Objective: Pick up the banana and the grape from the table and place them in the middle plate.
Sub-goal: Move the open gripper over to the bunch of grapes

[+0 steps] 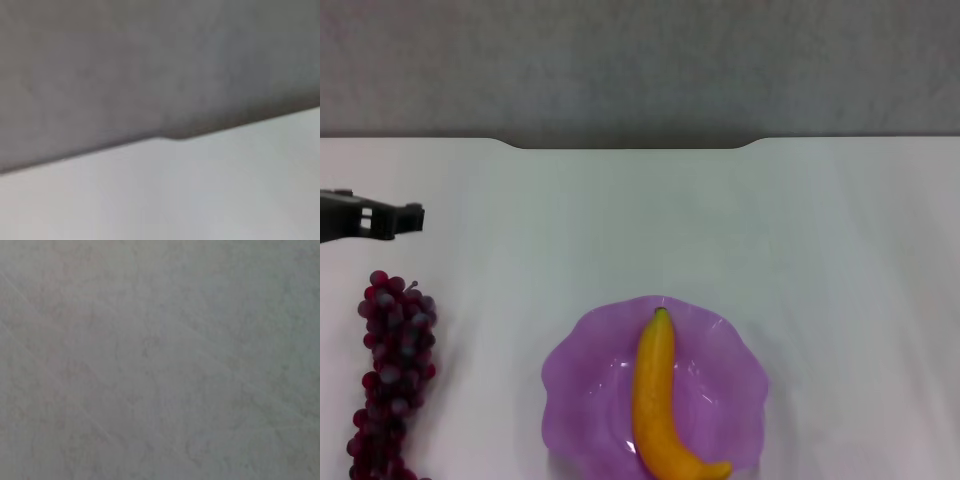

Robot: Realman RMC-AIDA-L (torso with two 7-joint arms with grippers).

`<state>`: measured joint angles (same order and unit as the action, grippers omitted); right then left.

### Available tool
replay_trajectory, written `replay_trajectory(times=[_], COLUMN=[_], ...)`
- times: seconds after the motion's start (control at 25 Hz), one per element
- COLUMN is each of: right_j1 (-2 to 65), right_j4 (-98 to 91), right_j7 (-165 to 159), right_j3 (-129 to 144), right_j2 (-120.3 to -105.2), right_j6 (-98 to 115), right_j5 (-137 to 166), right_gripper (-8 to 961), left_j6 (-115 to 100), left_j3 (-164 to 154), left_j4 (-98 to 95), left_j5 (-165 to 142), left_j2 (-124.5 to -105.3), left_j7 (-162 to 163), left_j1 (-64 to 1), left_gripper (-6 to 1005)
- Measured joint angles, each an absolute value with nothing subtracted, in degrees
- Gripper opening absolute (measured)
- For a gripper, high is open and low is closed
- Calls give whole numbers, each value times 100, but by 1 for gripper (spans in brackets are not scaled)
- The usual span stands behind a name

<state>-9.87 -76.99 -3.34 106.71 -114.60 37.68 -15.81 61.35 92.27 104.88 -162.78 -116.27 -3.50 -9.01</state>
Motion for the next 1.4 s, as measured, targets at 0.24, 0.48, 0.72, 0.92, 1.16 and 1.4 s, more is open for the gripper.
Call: replay_trajectory(times=[0.24, 0.48, 0.72, 0.92, 1.16, 1.4], right_j1=[-972, -930, -911, -910, -890, -834], right_j4=[-7705, -7690, -7715, -7727, -7734, -7733], right_j7=[-337, -357, -349, -348, -345, -343], right_j3=[10689, 10707, 10726, 10725, 10723, 10744], right_j2=[-11460, -11461, -11461, -11461, -11461, -11461], right_j6=[3767, 3751, 3635, 3618, 3610, 3463], right_j5=[-1573, -1571, -1573, -1539, -1504, -1502], right_gripper=[770, 770, 770, 770, 770, 770], left_j6=[6372, 6381, 6345, 6348, 6442, 6427], left_j3=[9406, 9605, 9958, 10136, 10176, 10180], left_j4=[9585, 8751, 8092, 7753, 7598, 7178], left_j5=[-16250, -16242, -16284, -16320, -16435, -16444], left_j2=[-11627, -11627, -11625, -11605, -11609, -11600], left_j7=[-316, -309, -268, -274, -283, -290], left_j1=[-1425, -1857, -2113, -2223, -2314, -2495], left_gripper=[793, 793, 793, 792, 792, 792])
